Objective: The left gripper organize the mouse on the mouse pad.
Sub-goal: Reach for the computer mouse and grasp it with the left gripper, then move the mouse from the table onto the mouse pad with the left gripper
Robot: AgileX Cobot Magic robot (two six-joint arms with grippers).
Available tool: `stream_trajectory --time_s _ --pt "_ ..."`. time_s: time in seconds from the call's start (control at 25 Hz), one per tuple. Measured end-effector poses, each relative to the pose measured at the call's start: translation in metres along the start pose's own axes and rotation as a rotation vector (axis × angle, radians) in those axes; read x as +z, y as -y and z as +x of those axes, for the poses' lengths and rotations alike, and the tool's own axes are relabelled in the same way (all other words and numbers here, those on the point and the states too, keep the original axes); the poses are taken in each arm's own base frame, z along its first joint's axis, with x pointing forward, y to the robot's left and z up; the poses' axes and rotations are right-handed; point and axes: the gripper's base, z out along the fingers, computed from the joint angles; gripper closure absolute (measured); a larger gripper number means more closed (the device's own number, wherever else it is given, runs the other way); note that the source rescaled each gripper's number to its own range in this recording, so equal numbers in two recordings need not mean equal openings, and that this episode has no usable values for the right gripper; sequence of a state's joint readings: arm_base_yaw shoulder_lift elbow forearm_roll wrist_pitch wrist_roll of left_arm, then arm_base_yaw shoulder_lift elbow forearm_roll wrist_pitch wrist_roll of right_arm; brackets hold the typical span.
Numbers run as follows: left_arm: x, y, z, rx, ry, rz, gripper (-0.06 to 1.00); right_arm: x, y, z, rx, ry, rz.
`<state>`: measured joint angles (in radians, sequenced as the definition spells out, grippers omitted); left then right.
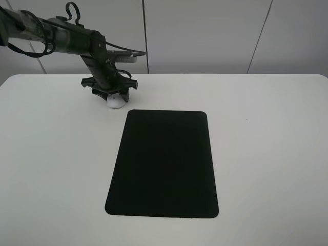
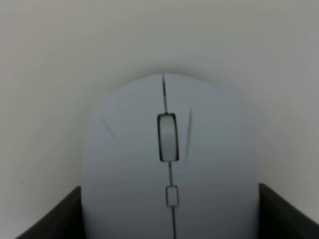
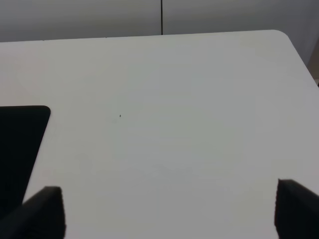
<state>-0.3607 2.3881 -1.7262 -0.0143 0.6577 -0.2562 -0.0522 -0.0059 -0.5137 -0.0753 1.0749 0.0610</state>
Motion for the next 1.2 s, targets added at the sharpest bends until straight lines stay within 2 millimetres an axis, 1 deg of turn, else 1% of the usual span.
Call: stream_trajectory --time_s 0.48,0.68,0.76,0.84,1.0,1.2 --pt "0.000 0.000 0.000 -0.004 -0.003 -0.001 0.94 0.000 0.000 0.000 0.000 0.000 0.000" --pt "-0.005 -0.001 0.004 -0.007 -0.055 -0.015 0.94 0.000 0.000 0.000 0.000 0.000 0.000" --pt "-0.013 -0.001 0.005 -0.007 -0.080 -0.022 0.94 0.000 0.000 0.000 0.000 0.000 0.000" --pt "-0.025 0.000 0.002 -0.007 -0.082 -0.022 0.94 0.000 0.000 0.000 0.000 0.000 0.000" --pt "-0.058 0.004 -0.002 -0.002 -0.075 -0.018 0.94 0.000 0.000 0.000 0.000 0.000 0.000" --pt "-0.096 0.023 0.002 0.028 -0.086 -0.004 0.94 0.000 0.000 0.000 0.000 0.000 0.000"
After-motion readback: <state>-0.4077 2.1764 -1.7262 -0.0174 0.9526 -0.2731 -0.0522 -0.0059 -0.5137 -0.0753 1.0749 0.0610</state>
